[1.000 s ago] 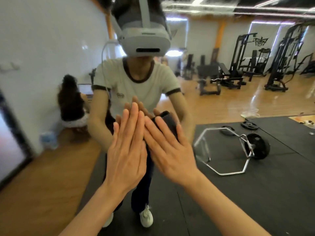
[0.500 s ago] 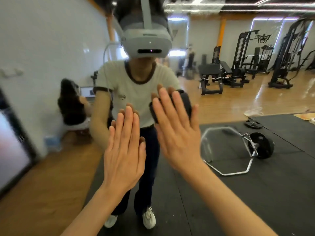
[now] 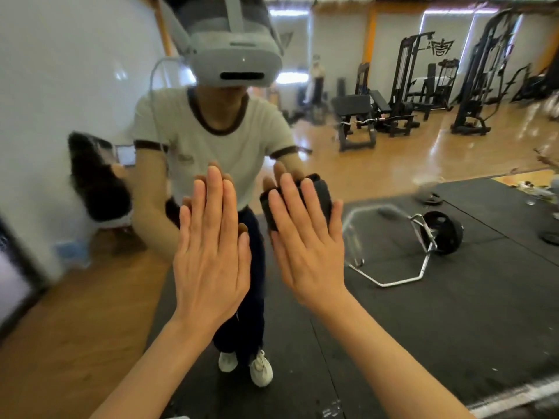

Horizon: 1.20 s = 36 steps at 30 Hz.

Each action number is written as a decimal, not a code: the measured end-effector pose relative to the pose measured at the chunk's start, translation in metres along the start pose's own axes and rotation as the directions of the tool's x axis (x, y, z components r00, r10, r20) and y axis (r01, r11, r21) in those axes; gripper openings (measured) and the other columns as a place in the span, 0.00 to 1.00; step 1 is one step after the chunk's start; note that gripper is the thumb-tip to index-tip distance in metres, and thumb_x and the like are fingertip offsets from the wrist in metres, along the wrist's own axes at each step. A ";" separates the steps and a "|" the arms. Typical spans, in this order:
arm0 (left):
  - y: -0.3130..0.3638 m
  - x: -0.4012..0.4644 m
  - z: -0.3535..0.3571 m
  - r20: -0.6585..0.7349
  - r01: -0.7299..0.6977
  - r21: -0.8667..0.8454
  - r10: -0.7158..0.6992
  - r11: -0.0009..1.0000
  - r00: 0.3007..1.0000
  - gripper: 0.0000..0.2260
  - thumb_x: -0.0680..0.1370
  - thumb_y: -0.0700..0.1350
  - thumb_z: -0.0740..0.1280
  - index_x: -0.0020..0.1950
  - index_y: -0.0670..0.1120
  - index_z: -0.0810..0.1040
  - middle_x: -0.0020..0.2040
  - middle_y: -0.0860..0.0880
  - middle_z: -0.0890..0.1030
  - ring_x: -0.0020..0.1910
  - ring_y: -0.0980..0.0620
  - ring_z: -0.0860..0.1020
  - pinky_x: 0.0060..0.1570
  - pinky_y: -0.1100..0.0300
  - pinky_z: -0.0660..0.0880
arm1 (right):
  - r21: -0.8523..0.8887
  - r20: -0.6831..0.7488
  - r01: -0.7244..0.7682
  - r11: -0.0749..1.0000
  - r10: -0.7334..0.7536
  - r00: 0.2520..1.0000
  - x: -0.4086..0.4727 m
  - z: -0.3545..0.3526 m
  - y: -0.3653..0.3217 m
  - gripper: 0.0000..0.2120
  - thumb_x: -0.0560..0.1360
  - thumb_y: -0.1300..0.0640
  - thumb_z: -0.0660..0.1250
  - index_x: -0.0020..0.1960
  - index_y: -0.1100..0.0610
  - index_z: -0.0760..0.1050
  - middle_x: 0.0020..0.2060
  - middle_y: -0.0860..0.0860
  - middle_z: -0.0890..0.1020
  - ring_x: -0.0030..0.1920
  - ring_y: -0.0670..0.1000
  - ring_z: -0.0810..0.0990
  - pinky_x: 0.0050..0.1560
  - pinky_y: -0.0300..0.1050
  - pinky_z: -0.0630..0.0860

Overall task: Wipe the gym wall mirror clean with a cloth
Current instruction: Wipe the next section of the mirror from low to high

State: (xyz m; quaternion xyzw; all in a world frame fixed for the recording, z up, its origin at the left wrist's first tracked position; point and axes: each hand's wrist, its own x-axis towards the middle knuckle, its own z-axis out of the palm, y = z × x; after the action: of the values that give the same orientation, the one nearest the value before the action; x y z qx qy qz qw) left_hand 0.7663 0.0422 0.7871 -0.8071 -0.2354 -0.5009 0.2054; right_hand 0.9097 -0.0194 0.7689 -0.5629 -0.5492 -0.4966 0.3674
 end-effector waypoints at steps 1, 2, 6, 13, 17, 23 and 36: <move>0.000 0.000 0.000 -0.001 -0.005 0.003 0.005 1.000 1.000 0.28 0.84 0.45 0.51 0.81 0.39 0.43 0.81 0.45 0.39 0.81 0.49 0.39 0.80 0.52 0.39 | -0.008 -0.016 -0.046 0.999 0.046 0.999 -0.004 -0.003 0.016 0.27 0.86 0.54 0.49 0.82 0.52 0.46 0.82 0.47 0.44 0.81 0.48 0.43 0.79 0.53 0.36; 0.001 0.000 -0.001 0.002 -0.007 0.005 0.007 1.000 1.000 0.28 0.84 0.45 0.51 0.81 0.40 0.41 0.81 0.45 0.38 0.81 0.49 0.39 0.80 0.52 0.39 | -0.004 -0.048 -0.153 0.988 0.153 0.987 -0.008 -0.008 0.034 0.25 0.86 0.52 0.47 0.82 0.53 0.50 0.82 0.48 0.46 0.81 0.48 0.43 0.79 0.53 0.37; 0.002 0.001 0.001 -0.015 -0.004 -0.002 0.004 1.000 1.000 0.30 0.84 0.45 0.53 0.81 0.41 0.39 0.81 0.46 0.38 0.81 0.49 0.38 0.80 0.51 0.39 | 0.122 -0.197 -0.625 0.771 0.636 0.746 -0.023 -0.024 0.082 0.26 0.86 0.51 0.46 0.80 0.64 0.54 0.79 0.63 0.56 0.81 0.56 0.48 0.78 0.64 0.42; 0.004 0.002 0.002 -0.030 0.008 -0.024 -0.009 1.000 1.000 0.29 0.84 0.43 0.54 0.81 0.37 0.44 0.81 0.43 0.46 0.81 0.50 0.39 0.80 0.51 0.40 | 0.073 -0.041 -0.333 0.940 0.336 0.941 -0.010 0.006 -0.031 0.29 0.82 0.60 0.55 0.81 0.59 0.51 0.81 0.58 0.53 0.81 0.54 0.46 0.79 0.51 0.37; 0.004 0.002 -0.002 -0.021 0.032 -0.078 -0.034 0.996 0.999 0.29 0.83 0.42 0.55 0.81 0.35 0.49 0.81 0.35 0.50 0.81 0.51 0.39 0.79 0.53 0.38 | -0.013 0.034 0.038 0.999 -0.038 0.999 -0.029 0.002 0.006 0.28 0.85 0.55 0.50 0.82 0.54 0.45 0.82 0.50 0.43 0.81 0.49 0.43 0.79 0.53 0.36; 0.036 -0.045 0.020 0.092 -0.061 -0.082 0.069 0.995 0.993 0.32 0.83 0.44 0.54 0.82 0.43 0.41 0.82 0.48 0.38 0.82 0.48 0.42 0.80 0.52 0.40 | 0.049 -0.029 -0.219 0.974 0.220 0.975 -0.051 -0.035 0.120 0.24 0.86 0.52 0.46 0.77 0.64 0.56 0.77 0.59 0.58 0.80 0.47 0.42 0.78 0.51 0.35; 0.038 -0.049 0.043 -0.039 -0.030 -0.001 0.030 1.000 0.999 0.31 0.82 0.41 0.58 0.81 0.37 0.46 0.81 0.43 0.46 0.81 0.50 0.40 0.80 0.53 0.39 | -0.181 0.197 0.544 0.819 -0.512 0.836 -0.152 -0.021 0.154 0.27 0.86 0.56 0.50 0.82 0.57 0.47 0.82 0.51 0.48 0.81 0.52 0.48 0.79 0.53 0.40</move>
State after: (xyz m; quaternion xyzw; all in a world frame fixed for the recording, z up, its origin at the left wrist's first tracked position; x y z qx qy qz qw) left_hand 0.8001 0.0272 0.7211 -0.8008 -0.2189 -0.5136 0.2170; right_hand 1.0725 -0.0972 0.6480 -0.4603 -0.6469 -0.5983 0.1083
